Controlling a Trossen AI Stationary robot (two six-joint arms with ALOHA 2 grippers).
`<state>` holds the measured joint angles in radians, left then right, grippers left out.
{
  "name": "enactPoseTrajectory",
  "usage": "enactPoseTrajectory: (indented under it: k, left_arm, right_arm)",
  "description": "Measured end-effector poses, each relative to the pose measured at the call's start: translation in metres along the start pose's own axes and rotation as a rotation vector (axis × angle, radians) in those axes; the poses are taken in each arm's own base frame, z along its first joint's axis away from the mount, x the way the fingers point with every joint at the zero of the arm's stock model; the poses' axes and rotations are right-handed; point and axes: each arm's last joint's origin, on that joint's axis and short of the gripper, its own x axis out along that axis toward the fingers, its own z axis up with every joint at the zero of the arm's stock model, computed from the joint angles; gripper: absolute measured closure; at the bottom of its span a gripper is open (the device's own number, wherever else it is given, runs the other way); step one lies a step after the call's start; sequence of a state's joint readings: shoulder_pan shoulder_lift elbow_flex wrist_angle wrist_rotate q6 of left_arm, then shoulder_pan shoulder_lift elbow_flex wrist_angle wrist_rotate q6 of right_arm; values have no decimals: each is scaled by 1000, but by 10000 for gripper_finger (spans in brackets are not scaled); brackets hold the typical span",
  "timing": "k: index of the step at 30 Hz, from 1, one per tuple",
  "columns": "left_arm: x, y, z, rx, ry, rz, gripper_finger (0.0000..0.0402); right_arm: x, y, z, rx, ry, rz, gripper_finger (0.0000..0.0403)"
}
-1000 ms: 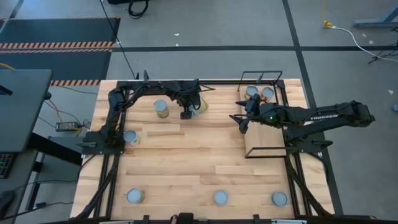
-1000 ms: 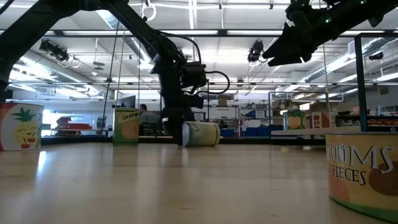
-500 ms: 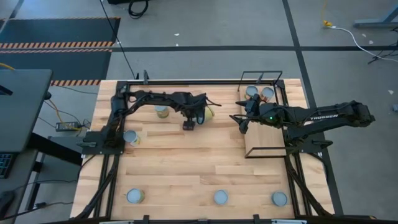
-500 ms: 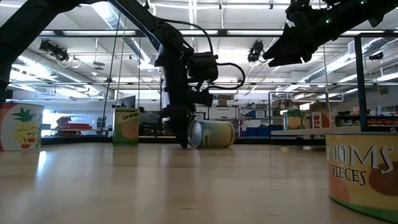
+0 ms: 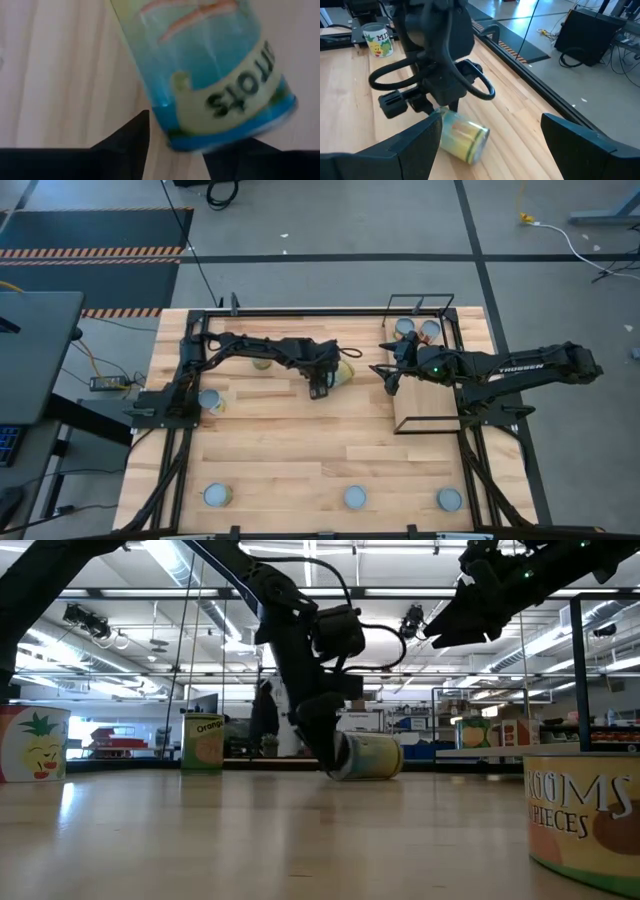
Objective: Pick and place cans onto a shelf
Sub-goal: Put the canned carrots on the shelf
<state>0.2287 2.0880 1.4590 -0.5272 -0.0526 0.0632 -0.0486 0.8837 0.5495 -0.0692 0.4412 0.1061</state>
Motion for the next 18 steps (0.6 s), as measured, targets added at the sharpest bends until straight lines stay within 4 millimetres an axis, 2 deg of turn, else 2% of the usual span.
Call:
enactPoseTrajectory:
  k: [6, 12, 18]
  left_arm:
    - [-1, -1, 9, -2, -95, 8, 282]
    - [-3, -3, 22, 0, -233, -24, 388]
    - [-5, -9, 30, 9, -318, -47, 397]
  right_arm:
    - [0, 1, 0, 3, 3, 25, 55]
    - [0, 1, 0, -1, 3, 27, 55]
    - [0, 1, -1, -7, 10, 27, 55]
